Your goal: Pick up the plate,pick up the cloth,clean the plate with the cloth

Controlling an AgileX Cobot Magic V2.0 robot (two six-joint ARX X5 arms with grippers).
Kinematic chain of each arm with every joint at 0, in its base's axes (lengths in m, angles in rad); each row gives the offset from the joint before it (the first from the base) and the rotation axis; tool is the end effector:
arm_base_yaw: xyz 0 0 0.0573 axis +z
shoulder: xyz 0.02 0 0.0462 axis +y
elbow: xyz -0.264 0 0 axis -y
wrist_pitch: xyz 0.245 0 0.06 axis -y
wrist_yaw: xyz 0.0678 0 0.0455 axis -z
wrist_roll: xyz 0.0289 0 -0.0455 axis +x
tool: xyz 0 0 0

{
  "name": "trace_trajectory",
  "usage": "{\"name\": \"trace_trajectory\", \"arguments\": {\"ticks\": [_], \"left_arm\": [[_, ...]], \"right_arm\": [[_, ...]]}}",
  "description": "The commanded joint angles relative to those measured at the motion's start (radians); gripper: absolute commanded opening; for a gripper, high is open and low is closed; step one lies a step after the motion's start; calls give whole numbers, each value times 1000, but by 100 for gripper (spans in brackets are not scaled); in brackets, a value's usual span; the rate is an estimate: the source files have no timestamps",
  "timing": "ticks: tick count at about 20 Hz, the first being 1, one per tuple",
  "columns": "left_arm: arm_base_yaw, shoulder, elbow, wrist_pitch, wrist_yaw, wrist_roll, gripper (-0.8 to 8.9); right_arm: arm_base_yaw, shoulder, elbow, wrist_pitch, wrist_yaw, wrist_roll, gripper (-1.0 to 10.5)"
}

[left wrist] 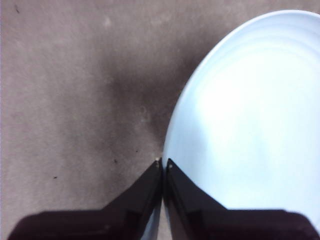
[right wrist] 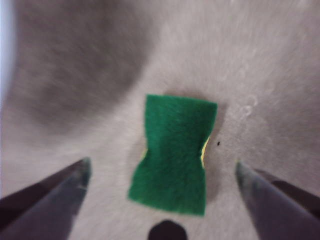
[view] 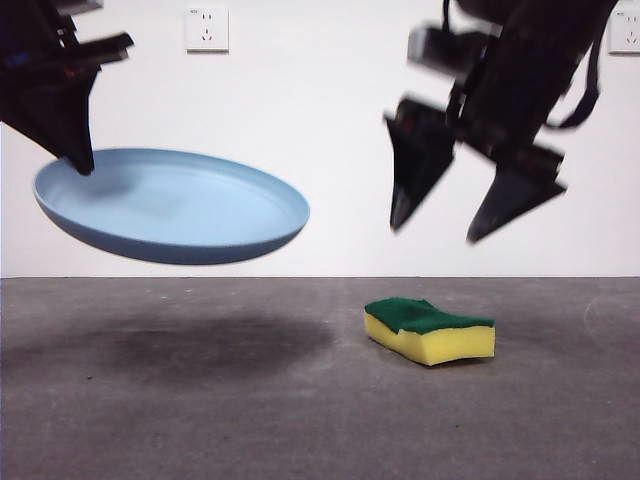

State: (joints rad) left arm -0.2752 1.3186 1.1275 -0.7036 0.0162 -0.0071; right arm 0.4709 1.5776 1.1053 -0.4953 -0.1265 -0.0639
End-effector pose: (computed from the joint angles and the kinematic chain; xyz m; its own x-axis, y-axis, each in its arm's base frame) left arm 0.2564 -0.0729 0.2961 0.5977 -0.1856 -0.7799 0.2761 0.9610 -0.0171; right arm 0.2853 0.1493 0.2300 0.4443 0.3677 -0.8169 -0.5597 0.8260 0.0675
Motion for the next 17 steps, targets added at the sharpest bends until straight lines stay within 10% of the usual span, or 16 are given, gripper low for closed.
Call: {"name": "trace_trajectory", "arguments": {"ticks": [1,13,17], "left_arm": [[0,-7,-5,-17,-16,12,-9],[0,-6,-5,-29,-16,17,-9],[0,-6,-5,-24,-15,19,-9]], "right_arm": [[3,62,2,29,3,-14,463],[3,218,2,117,8,-14,371],[3,219,2,110,29,-33,154]]}}
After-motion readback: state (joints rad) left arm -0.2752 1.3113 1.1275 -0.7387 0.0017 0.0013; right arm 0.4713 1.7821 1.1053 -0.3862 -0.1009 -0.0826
